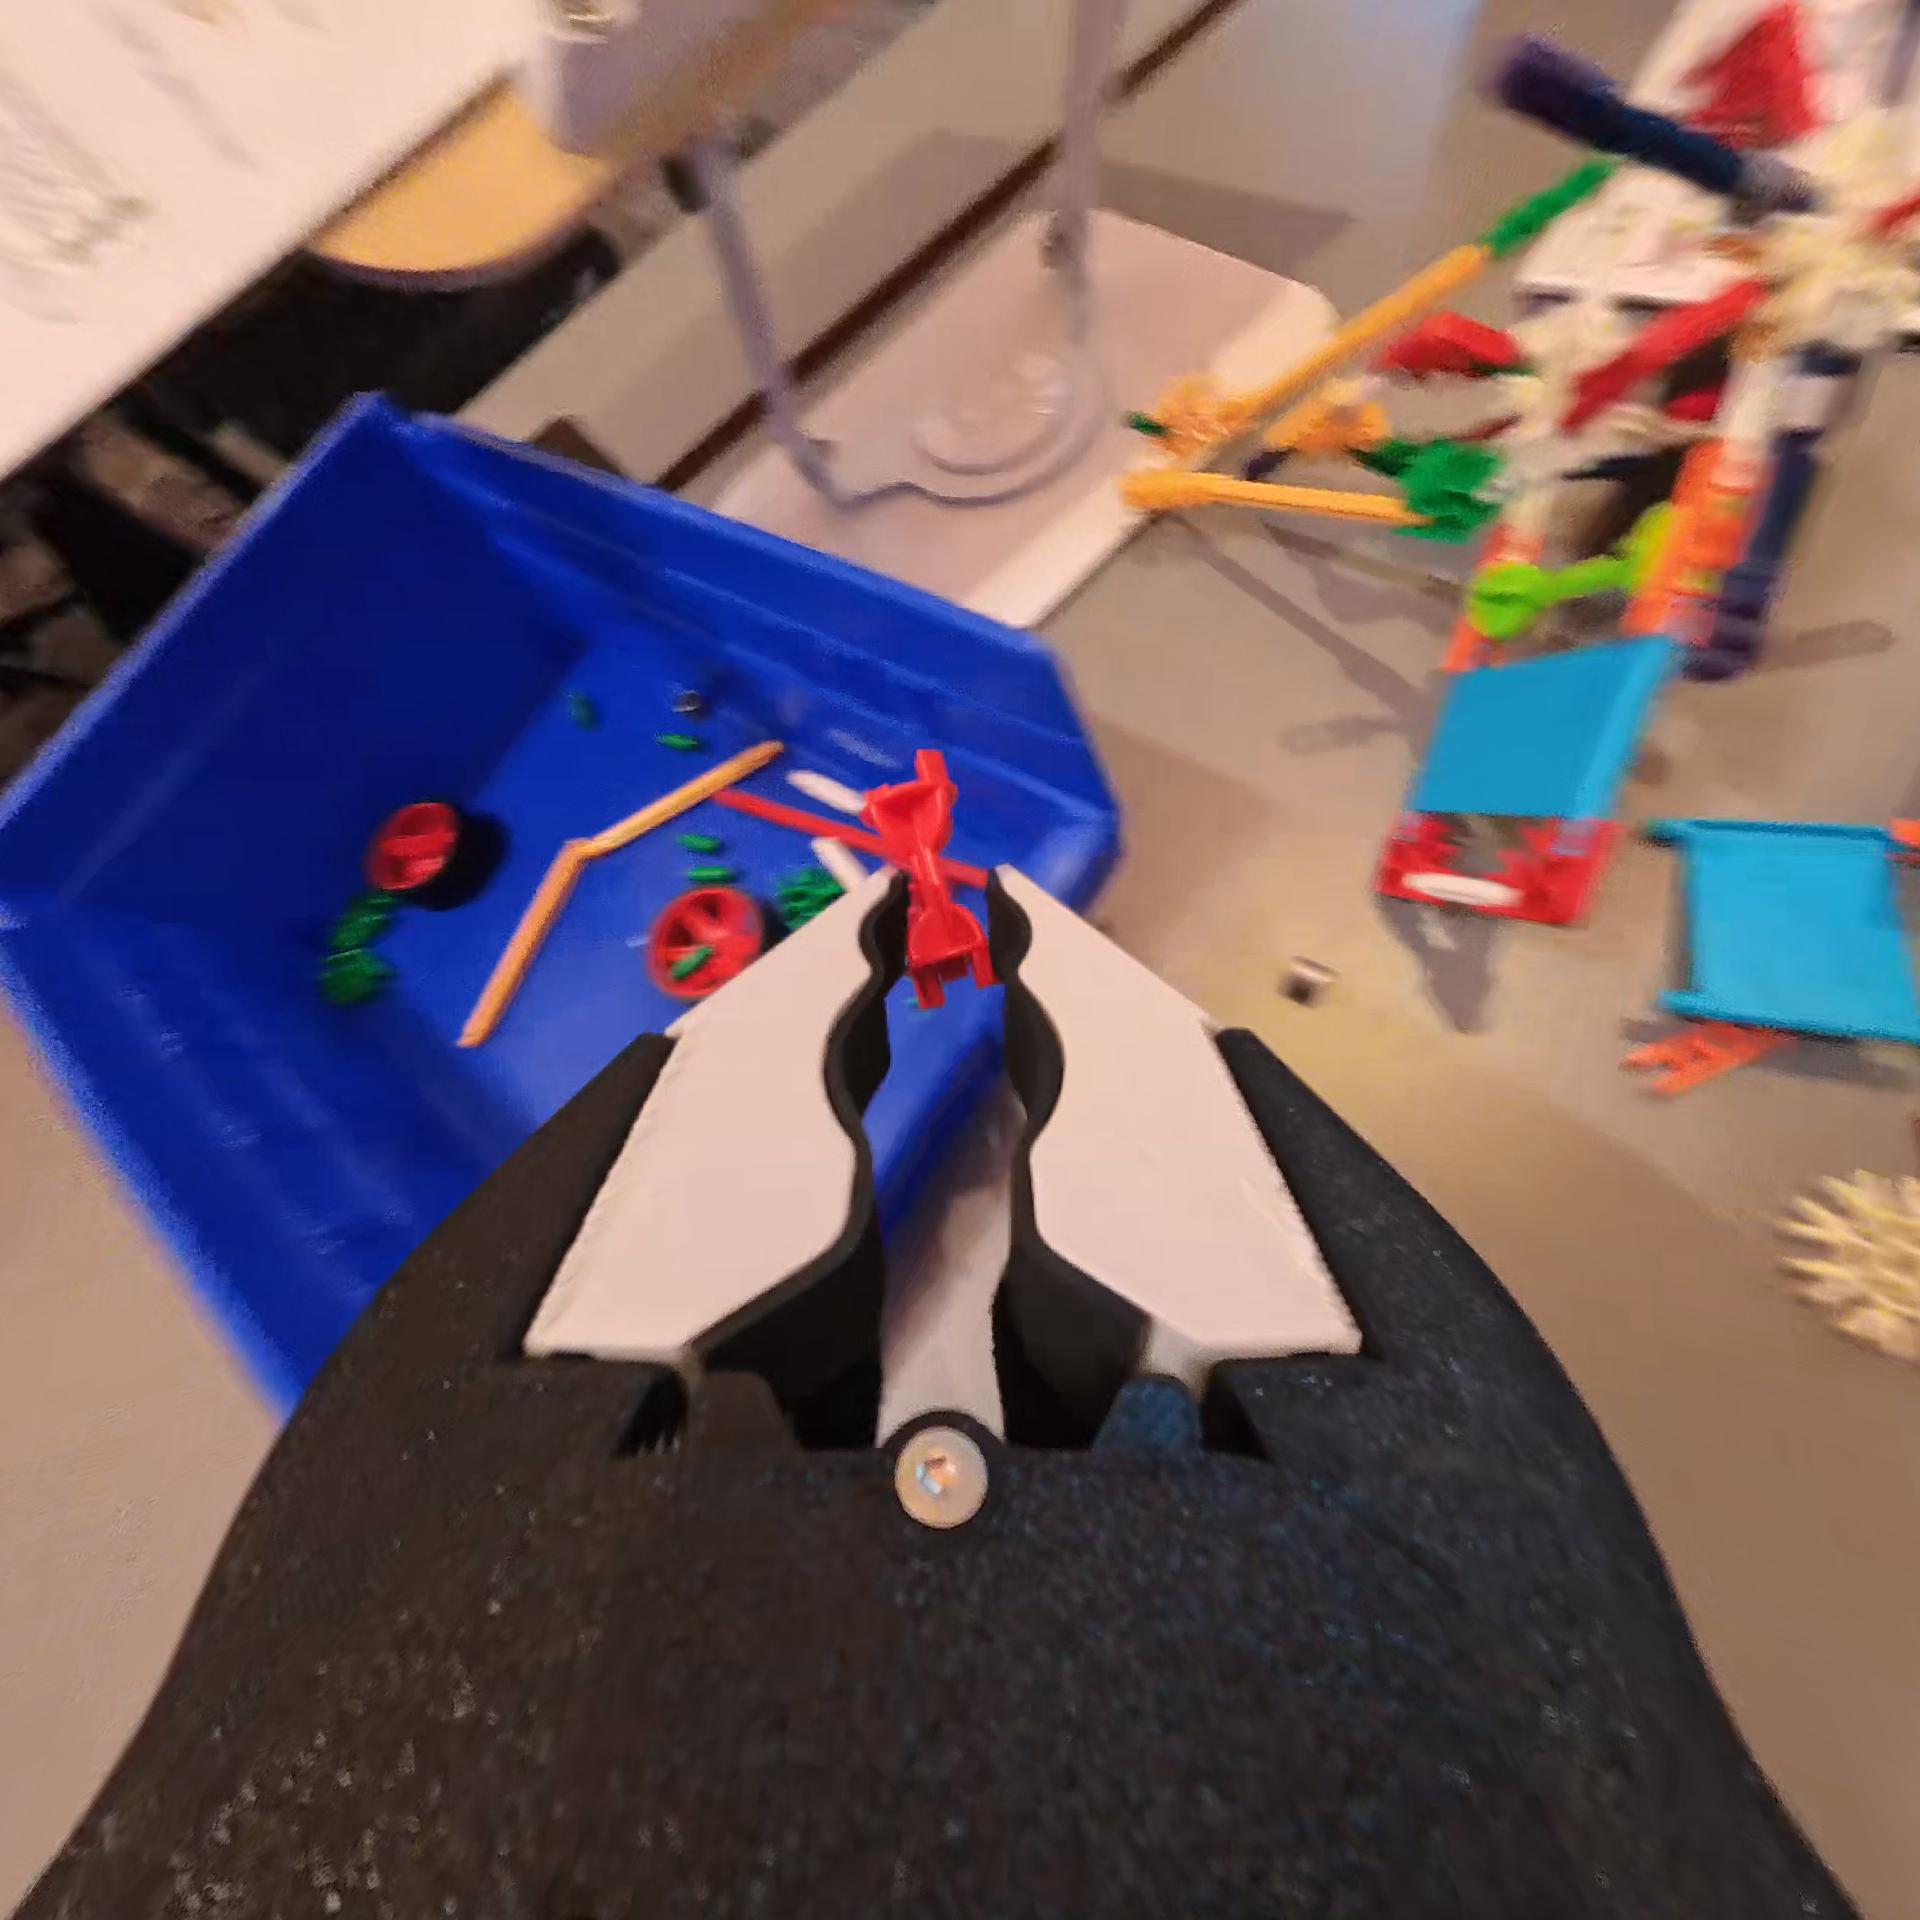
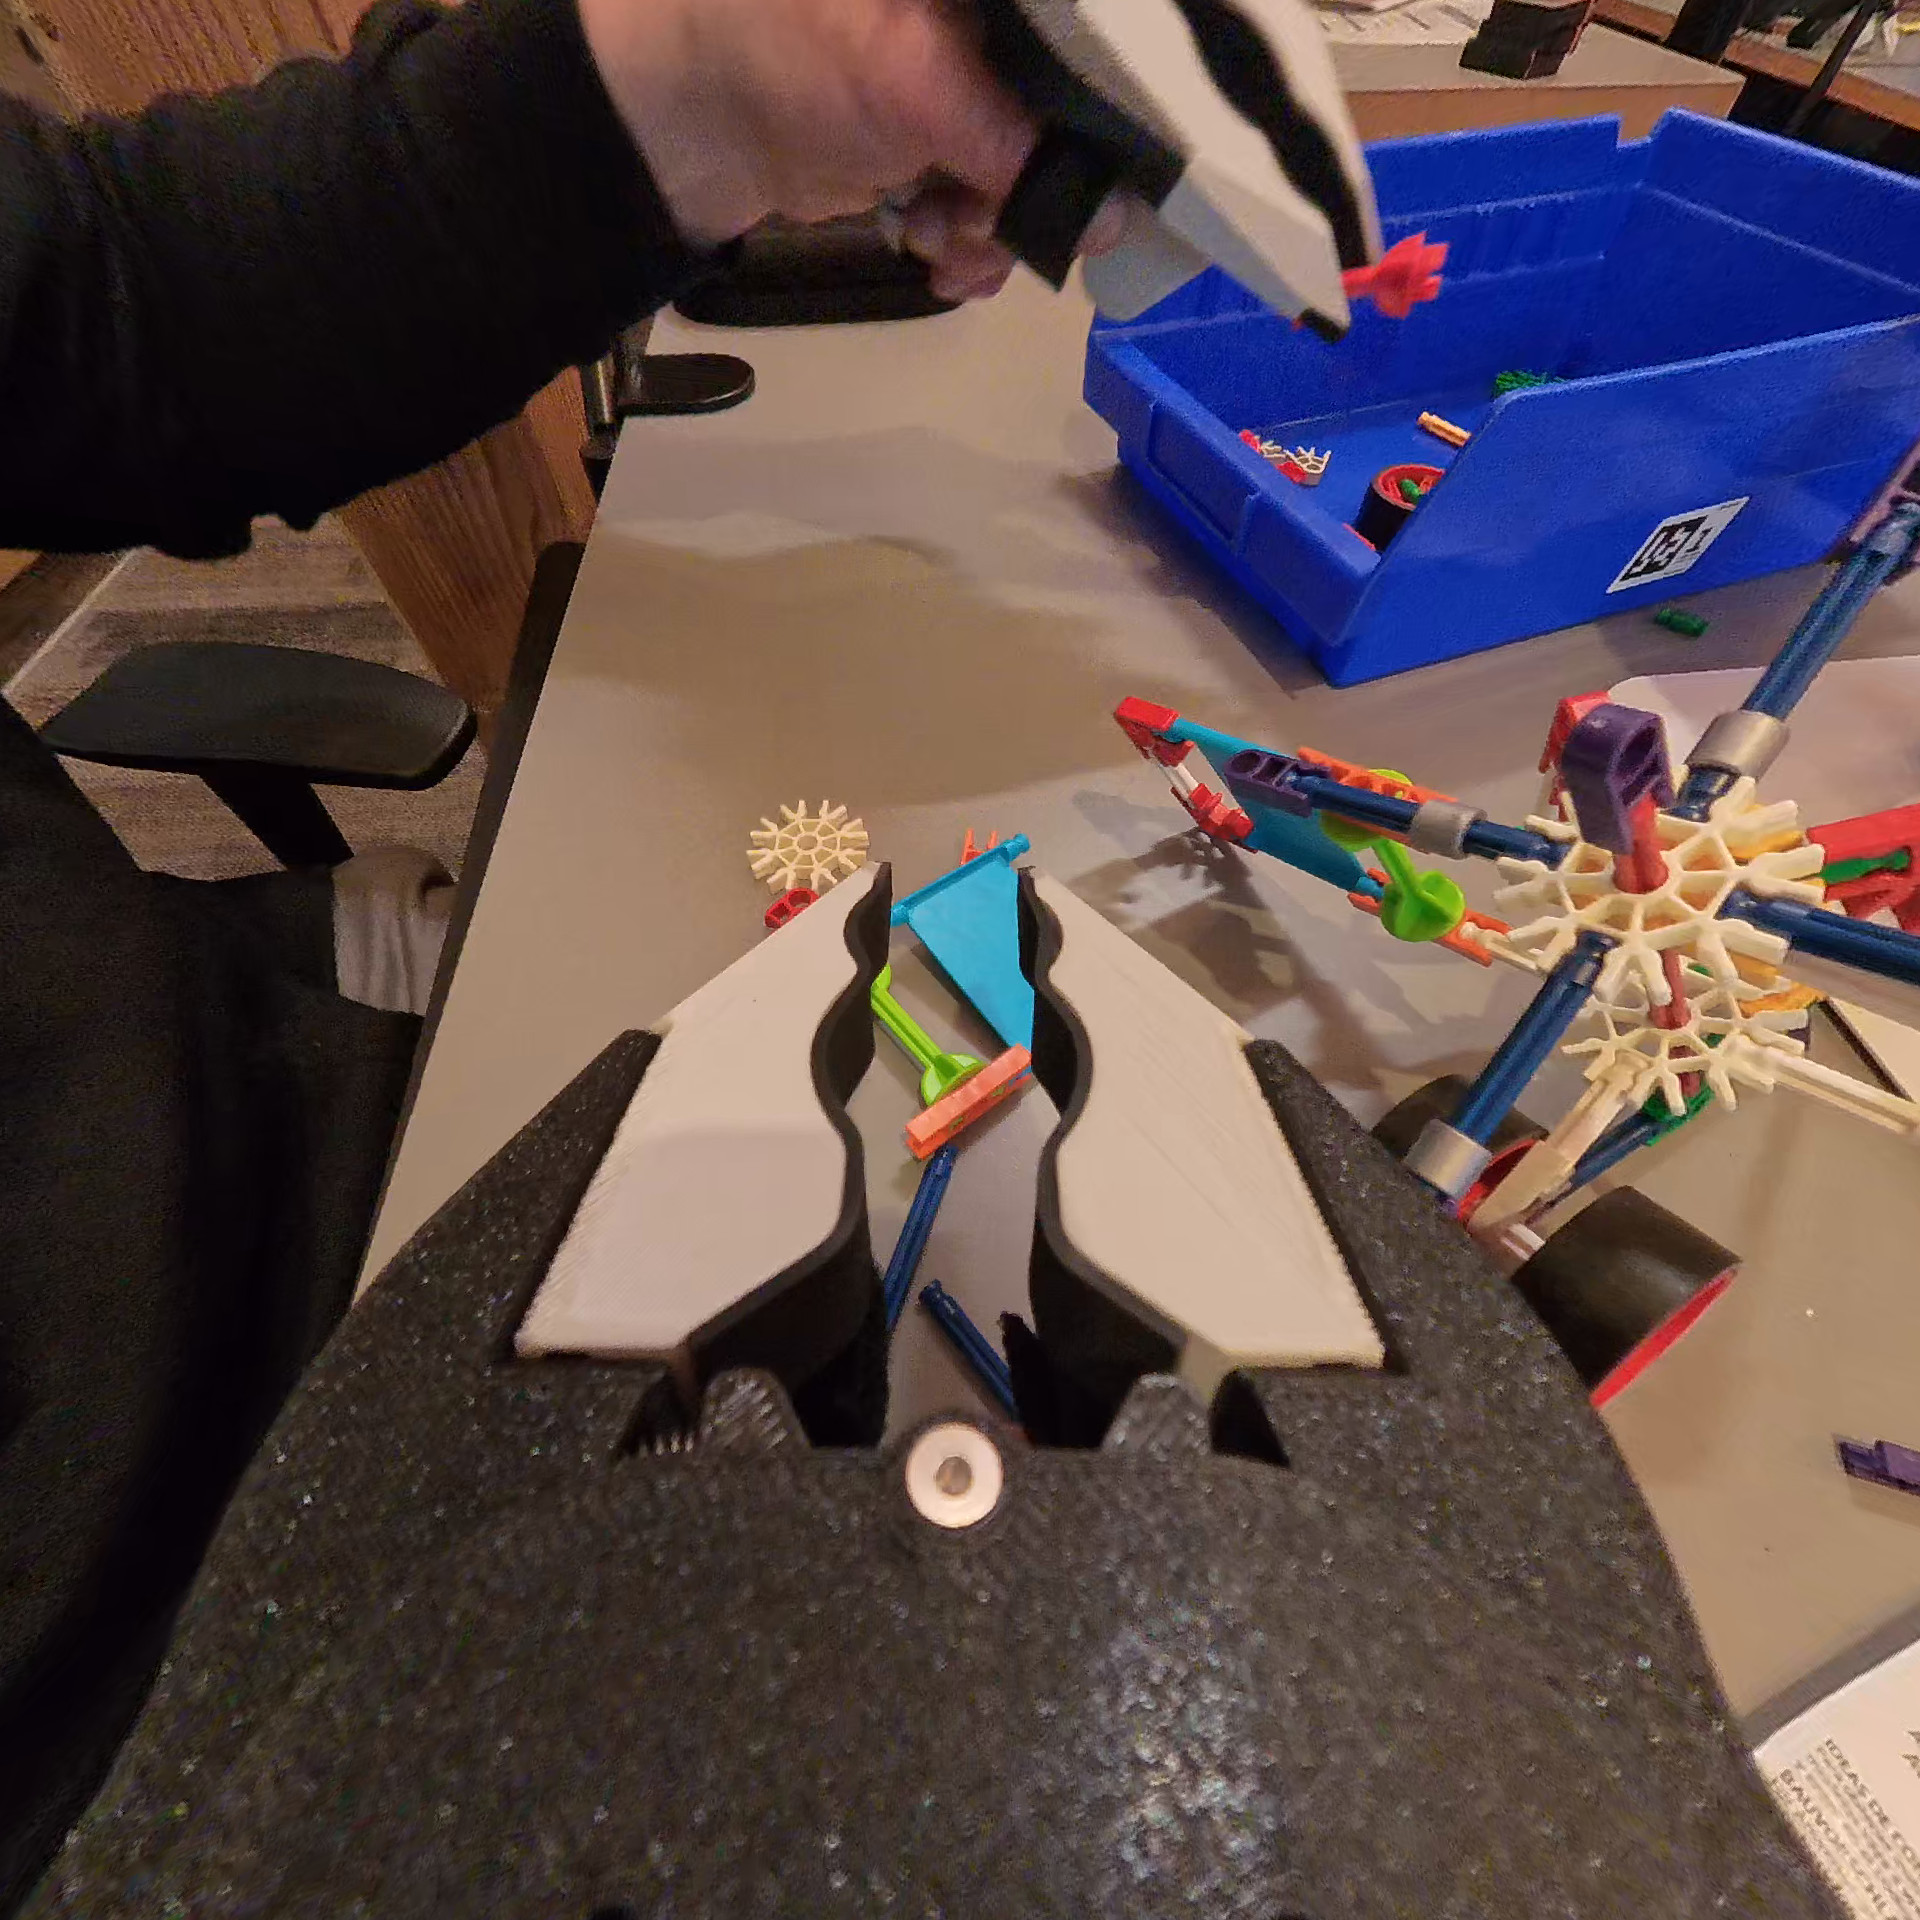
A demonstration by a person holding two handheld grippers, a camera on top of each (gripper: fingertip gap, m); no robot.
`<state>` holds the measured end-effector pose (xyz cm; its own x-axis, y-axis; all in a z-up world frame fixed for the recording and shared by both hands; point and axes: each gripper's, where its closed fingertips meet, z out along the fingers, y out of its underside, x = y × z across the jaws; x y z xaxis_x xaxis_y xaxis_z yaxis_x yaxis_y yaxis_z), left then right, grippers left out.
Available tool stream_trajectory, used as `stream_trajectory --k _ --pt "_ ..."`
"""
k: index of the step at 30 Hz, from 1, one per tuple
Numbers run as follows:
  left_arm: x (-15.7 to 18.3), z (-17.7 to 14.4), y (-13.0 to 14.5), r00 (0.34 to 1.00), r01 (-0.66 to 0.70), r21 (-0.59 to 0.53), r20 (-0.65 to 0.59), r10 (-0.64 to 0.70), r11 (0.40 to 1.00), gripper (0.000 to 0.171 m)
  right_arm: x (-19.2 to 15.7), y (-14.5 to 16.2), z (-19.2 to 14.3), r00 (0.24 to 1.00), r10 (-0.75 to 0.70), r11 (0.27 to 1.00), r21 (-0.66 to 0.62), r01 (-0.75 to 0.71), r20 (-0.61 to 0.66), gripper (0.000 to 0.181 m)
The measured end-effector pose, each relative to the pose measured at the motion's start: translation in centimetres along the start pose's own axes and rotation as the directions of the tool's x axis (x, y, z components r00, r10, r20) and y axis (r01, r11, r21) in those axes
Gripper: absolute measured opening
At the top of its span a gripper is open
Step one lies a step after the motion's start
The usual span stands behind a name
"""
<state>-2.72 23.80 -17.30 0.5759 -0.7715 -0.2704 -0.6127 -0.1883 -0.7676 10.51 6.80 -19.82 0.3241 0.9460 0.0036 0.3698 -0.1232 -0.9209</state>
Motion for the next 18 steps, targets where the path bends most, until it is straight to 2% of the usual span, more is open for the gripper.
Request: stream_trajectory --k 1,2,3,6,10,12,14,15,18 --pt "-2.1 0.2 0.4 0.998 0.007 -0.029 0.058 -0.005 1.0 0.034 0.0 0.0 0.0 1.0 -0.003 1.0 0.0 0.003 -0.002 0.022" --pt "-3.4 0.5 1.0 0.995 0.01 -0.059 0.099 -0.004 0.998 0.067 0.0 0.0 0.0 1.0 -0.003 1.0 0.002 0.003 -0.003 0.022" --pt "-3.2 0.5 1.3 0.996 -0.003 -0.058 0.084 0.008 0.998 0.073 0.0 0.0 -0.1 1.0 -0.001 1.0 0.003 0.001 -0.005 0.022" --pt "2.0 0.2 1.8 0.995 -0.086 -0.014 -0.058 0.085 0.996 0.051 0.1 -0.1 -0.2 1.0 0.005 1.0 0.01 -0.005 -0.004 0.022" --pt "8.0 1.8 5.4 0.954 -0.178 -0.066 -0.254 0.156 0.982 0.05 -0.3 0.2 0.2 1.0 -0.002 1.0 -0.007 0.002 0.012 0.022" --pt "8.9 2.7 6.8 0.946 -0.184 -0.096 -0.287 0.15 0.978 0.042 -0.3 0.3 0.3 1.0 -0.003 1.0 -0.013 0.004 0.012 0.022" --pt "9.3 3.2 7.5 0.939 -0.172 -0.113 -0.32 0.128 0.979 0.024 -0.2 0.2 0.2 1.0 0.0 1.0 -0.007 0.0 0.003 0.022" --pt "9.2 3.3 7.2 0.941 -0.143 -0.1 -0.323 0.103 0.985 0.009 -0.1 0.1 0.0 1.0 0.003 1.0 -0.001 -0.003 0.001 0.022" --pt "9.3 3.1 7.2 0.939 -0.118 -0.108 -0.335 0.075 0.987 0.008 0.0 0.1 0.0 1.0 0.009 1.0 0.005 -0.009 0.003 0.022"
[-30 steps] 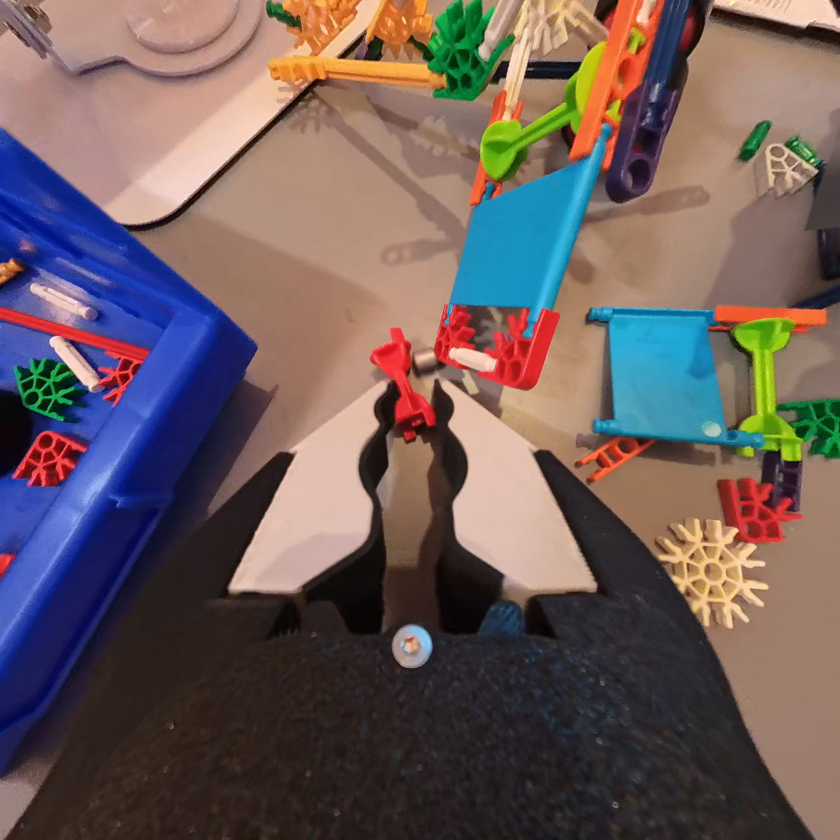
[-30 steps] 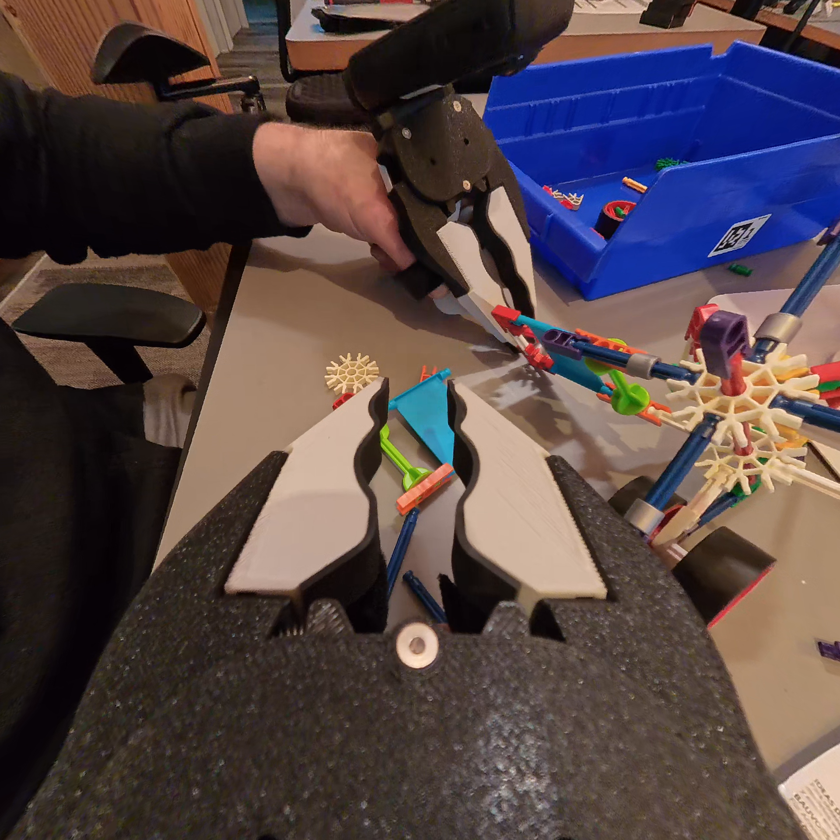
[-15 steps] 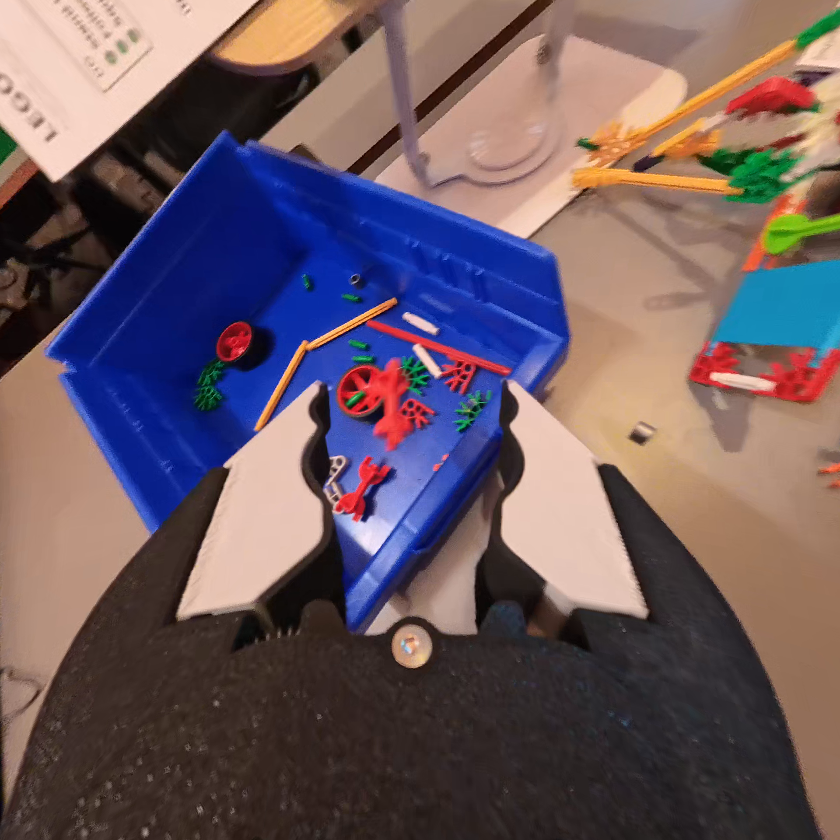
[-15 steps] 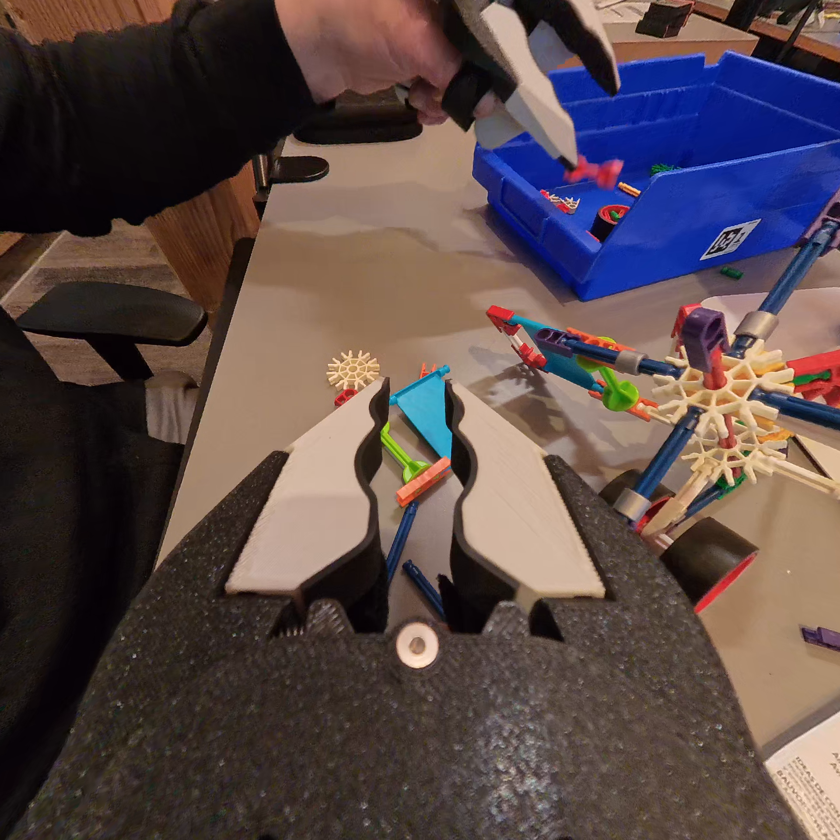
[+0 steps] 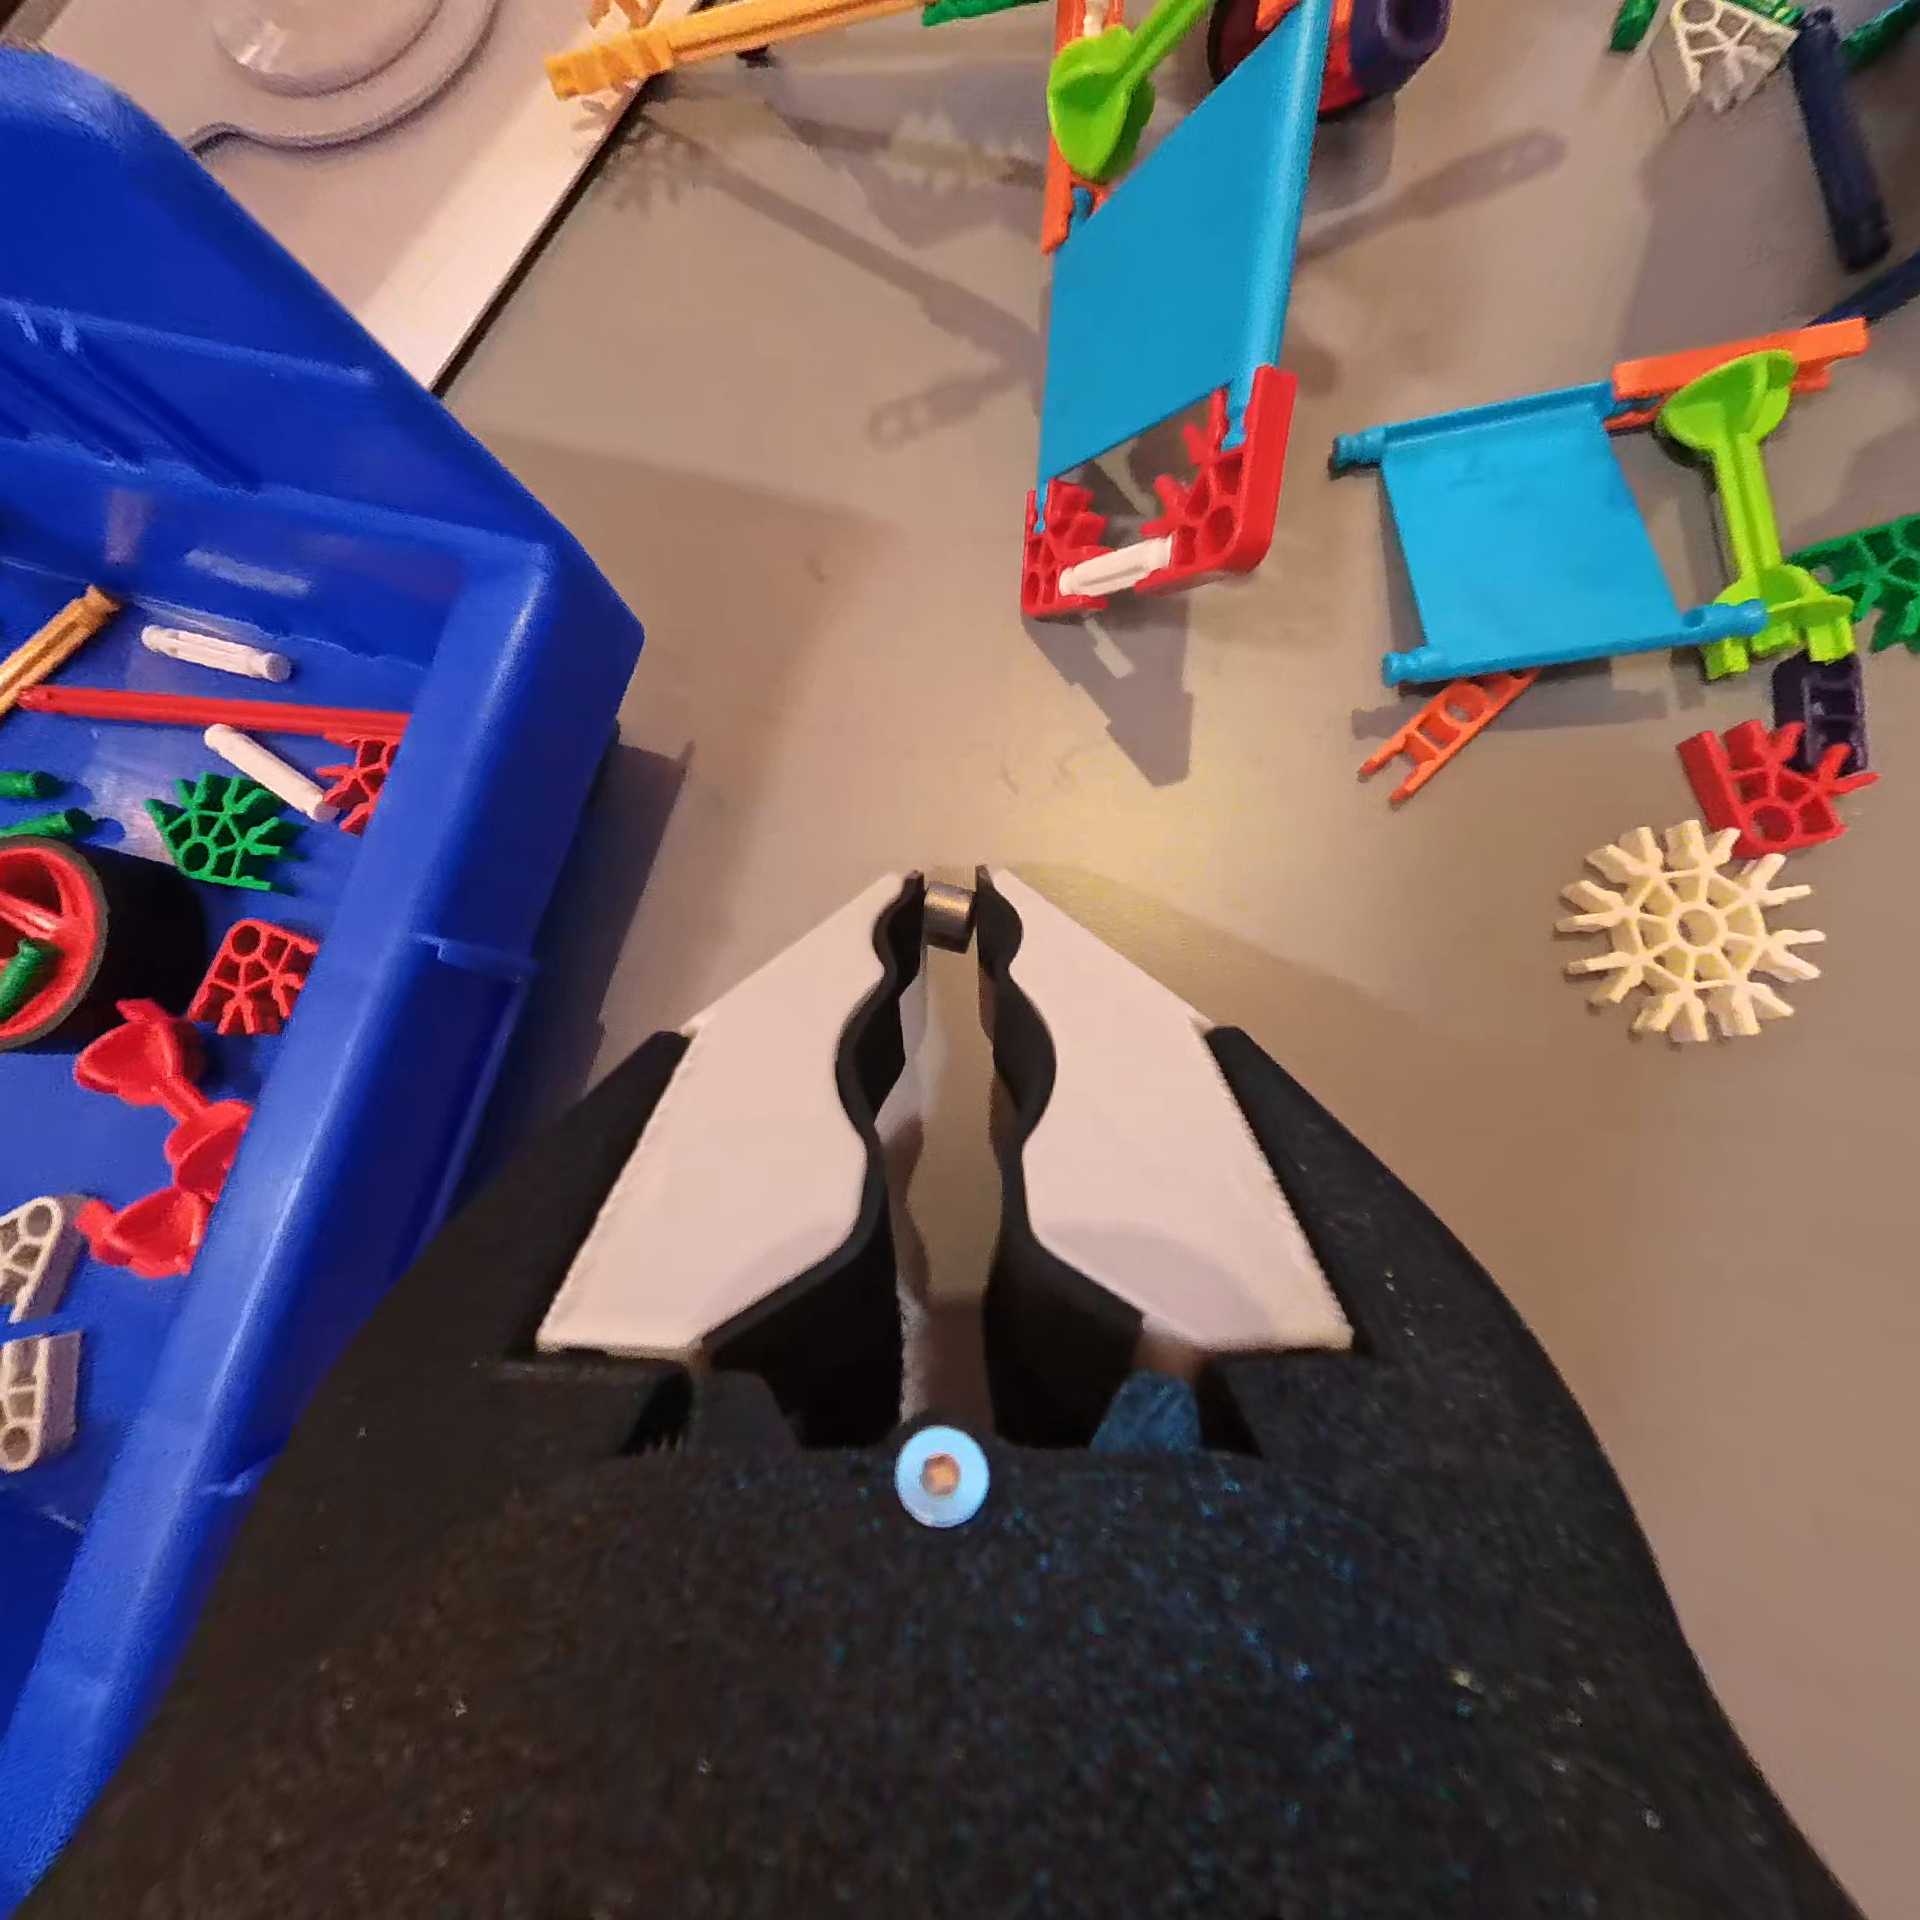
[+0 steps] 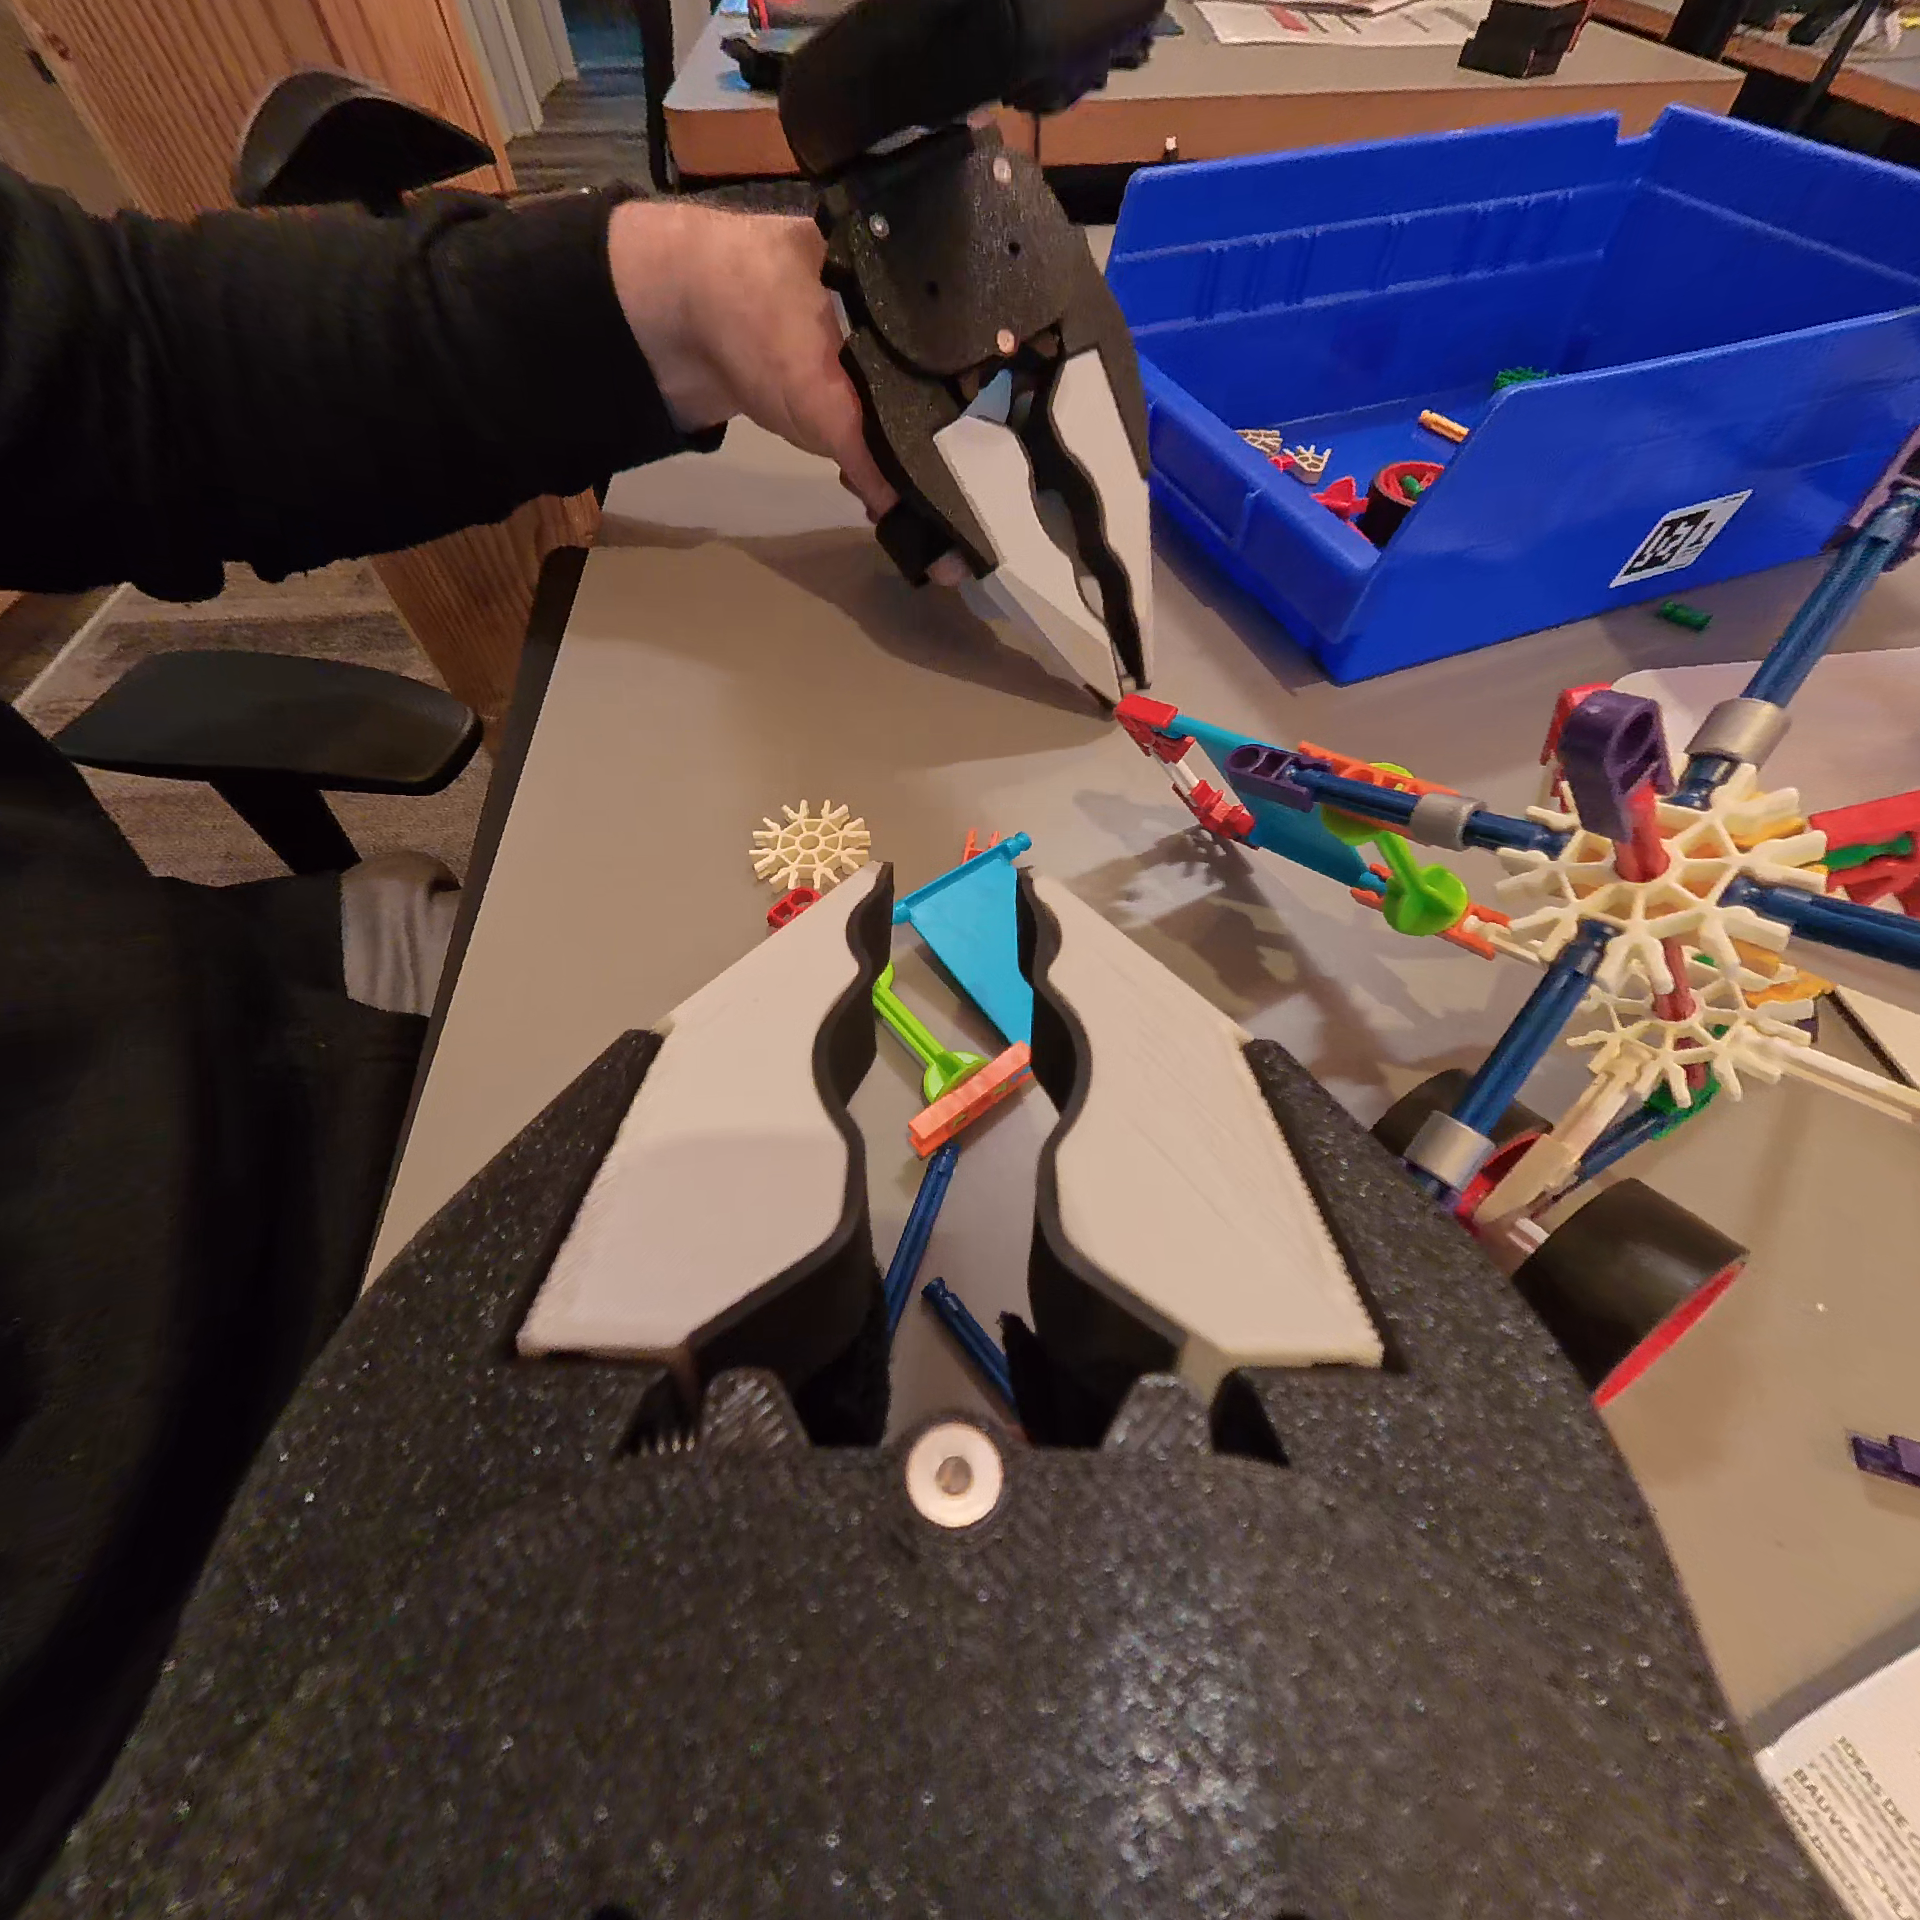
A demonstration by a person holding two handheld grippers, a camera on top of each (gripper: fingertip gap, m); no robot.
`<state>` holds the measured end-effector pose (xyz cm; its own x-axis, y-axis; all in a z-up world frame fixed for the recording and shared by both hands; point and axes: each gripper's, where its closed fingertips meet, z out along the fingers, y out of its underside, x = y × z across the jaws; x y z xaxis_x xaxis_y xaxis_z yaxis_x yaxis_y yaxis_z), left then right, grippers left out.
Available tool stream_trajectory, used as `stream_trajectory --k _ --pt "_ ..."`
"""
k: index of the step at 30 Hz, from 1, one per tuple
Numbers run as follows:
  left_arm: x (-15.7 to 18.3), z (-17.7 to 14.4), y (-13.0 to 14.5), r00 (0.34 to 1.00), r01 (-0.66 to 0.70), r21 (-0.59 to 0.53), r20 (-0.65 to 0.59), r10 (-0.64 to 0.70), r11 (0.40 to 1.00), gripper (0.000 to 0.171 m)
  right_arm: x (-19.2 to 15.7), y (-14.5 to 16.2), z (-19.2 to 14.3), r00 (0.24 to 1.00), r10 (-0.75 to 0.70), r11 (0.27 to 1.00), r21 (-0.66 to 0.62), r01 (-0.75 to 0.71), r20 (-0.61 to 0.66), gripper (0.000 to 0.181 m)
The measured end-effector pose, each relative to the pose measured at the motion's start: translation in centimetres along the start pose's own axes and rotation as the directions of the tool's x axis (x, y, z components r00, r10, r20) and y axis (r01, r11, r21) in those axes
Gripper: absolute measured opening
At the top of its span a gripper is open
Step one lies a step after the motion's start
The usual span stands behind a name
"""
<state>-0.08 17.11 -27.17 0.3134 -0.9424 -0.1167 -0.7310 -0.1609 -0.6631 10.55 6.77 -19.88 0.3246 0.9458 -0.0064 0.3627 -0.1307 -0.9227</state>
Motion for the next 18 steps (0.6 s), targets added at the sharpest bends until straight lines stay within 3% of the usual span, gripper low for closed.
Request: stream_trajectory --k 4,7,8,9,10,13,14,16,18 --pt "-3.7 -3.0 -3.8 0.985 -0.055 0.084 0.167 0.04 0.995 0.008 -0.3 0.3 0.4 1.0 -0.008 1.0 -0.018 0.008 0.014 0.022" --pt "-9.0 -6.0 -7.0 0.932 -0.065 0.151 0.363 0.006 0.986 0.011 -0.3 0.2 0.4 1.0 -0.011 1.0 -0.016 0.011 0.013 0.022" --pt "-10.6 -6.2 -6.8 0.908 -0.059 0.119 0.418 0.004 0.991 0.033 -0.3 0.2 0.3 1.0 -0.01 1.0 -0.017 0.01 0.009 0.022" --pt "-11.2 -6.0 -5.9 0.9 -0.043 0.061 0.435 0.012 0.997 0.067 -0.3 0.3 0.1 1.0 -0.007 1.0 -0.017 0.008 0.012 0.022" --pt "-10.8 -5.7 -5.4 0.904 -0.043 0.038 0.427 0.023 0.998 0.083 -0.5 0.4 0.0 1.0 -0.002 1.0 -0.02 0.002 0.02 0.022" --pt "-4.8 -4.6 -4.8 0.962 -0.08 0.066 0.268 0.059 0.995 0.095 -1.0 1.6 -0.3 0.999 -0.015 0.997 -0.069 0.018 0.04 0.023" --pt "-1.7 -4.3 -4.7 0.985 -0.079 0.095 0.16 0.063 0.992 0.095 -1.3 2.1 -0.4 0.999 -0.019 0.995 -0.092 0.024 0.048 0.023" --pt "4.7 -4.2 -4.3 0.995 -0.077 0.138 -0.051 0.084 0.987 0.076 -2.0 3.2 -0.5 0.998 -0.028 0.987 -0.159 0.037 0.059 0.023" --pt "8.7 -3.9 -3.0 0.983 -0.114 0.103 -0.131 0.127 0.988 0.077 -3.6 4.4 -0.3 0.995 -0.046 0.97 -0.235 0.067 0.094 0.028"
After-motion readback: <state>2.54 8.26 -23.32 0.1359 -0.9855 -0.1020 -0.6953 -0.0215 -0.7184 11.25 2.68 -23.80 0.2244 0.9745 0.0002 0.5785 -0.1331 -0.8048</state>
